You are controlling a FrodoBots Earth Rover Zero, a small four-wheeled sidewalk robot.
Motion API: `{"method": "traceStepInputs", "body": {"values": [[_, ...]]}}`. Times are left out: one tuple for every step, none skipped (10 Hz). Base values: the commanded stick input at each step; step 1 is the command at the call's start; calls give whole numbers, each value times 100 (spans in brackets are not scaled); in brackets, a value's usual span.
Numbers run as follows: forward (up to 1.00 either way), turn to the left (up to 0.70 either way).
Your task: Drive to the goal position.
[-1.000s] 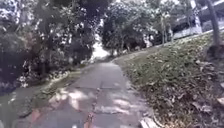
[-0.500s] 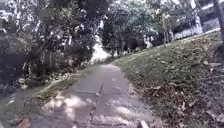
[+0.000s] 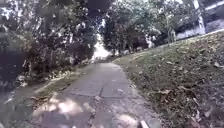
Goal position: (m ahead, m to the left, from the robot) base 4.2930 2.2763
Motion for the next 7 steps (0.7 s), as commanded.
{"method": "traceStepInputs", "body": {"values": [[50, 0], [50, 0], [50, 0], [50, 0], [50, 0], [50, 0], [50, 0]]}}
